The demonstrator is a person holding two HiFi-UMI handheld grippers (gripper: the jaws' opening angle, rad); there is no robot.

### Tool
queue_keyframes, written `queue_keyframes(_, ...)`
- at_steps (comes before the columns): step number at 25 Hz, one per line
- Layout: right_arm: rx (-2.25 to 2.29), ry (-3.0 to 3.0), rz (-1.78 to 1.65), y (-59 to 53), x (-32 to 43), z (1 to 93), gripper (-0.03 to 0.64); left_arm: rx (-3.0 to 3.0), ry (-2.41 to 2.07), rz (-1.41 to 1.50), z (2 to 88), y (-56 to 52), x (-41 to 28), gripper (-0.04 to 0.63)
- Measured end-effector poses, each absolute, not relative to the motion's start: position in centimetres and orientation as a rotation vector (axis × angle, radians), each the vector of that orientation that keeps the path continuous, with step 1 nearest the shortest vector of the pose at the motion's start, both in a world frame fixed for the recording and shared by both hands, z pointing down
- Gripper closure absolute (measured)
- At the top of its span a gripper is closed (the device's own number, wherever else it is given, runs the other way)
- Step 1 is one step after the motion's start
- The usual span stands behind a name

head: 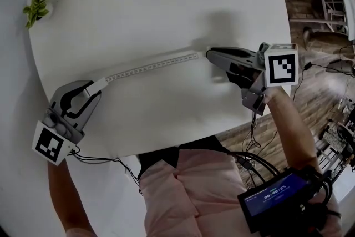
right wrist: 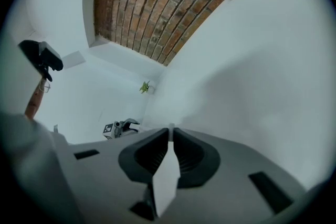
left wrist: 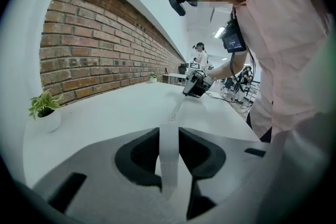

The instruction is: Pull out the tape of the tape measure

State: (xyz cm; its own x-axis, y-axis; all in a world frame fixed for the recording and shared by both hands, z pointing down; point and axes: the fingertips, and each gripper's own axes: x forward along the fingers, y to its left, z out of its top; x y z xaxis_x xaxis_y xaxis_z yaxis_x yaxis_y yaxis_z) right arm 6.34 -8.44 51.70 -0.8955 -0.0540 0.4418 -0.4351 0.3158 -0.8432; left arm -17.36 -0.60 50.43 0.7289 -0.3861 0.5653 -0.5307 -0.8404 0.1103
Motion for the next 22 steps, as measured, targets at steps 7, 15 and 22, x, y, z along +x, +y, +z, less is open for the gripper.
queue_keyframes(7, 0.512, -2.297, 1.521, -9.6, 6.5, 51.5, 0.33, 2.625, -0.785, 0.714, 50.4, -1.3, -17.9, 0.193)
queue_keyframes(15, 0.51, -2.311, 1.523, -9.7, 6.4, 50.9, 0.325, 2.633, -0.836, 0.69, 49.3, -1.5, -18.5, 0.193)
queue_keyframes(22, 0.517, -2.353, 1.485, -10.0, 5.9, 48.9, 0.331, 2.659, -0.876, 0.667, 47.4, -1.4, -18.6, 0.195)
